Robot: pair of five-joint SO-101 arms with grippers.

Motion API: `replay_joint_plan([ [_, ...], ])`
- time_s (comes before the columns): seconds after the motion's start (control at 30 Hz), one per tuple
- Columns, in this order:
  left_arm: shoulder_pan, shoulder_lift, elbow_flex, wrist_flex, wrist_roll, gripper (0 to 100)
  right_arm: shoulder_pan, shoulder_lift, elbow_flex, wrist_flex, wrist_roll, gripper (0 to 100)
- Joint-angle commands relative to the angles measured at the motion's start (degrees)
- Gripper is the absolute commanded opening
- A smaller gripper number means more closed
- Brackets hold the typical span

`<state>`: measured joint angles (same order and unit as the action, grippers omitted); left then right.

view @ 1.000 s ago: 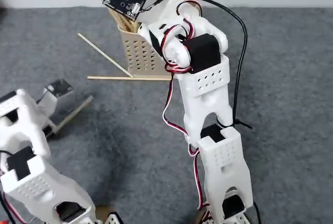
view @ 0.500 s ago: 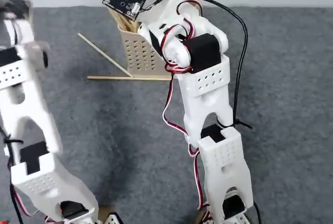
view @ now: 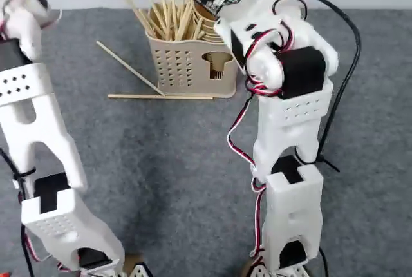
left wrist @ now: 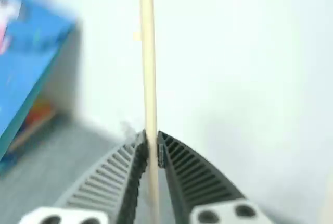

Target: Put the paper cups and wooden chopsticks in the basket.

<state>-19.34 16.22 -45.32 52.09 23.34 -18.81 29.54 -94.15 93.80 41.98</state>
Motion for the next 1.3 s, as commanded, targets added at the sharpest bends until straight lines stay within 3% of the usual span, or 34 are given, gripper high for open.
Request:
replay_joint_plan([
  [0.0,5.27,-1.23,-10.15,0.79,1.32,1,0.66,-3.03,-2.37,0.48,-0.62,0.9],
  [0.23,18.29,-0.53,-12.88,15.65,1.32,1,0.92,-3.3,-2.37,0.48,-0.62,0.9],
  [0.33,21.98,-0.53,-6.99,16.44,1.32,1,2.51,-3.47,-2.37,0.48,-0.62,0.9],
  [0.43,23.38,-0.53,-0.84,12.48,1.32,1,5.05,-3.47,-2.37,0.48,-0.62,0.9],
  [0.77,24.44,-0.62,19.21,-14.24,1.41,1,7.34,-4.88,-2.37,0.4,-0.7,0.9],
  [1.27,28.92,-0.53,25.19,-15.38,1.14,1,7.43,-5.05,-2.37,0.4,-0.7,0.9],
])
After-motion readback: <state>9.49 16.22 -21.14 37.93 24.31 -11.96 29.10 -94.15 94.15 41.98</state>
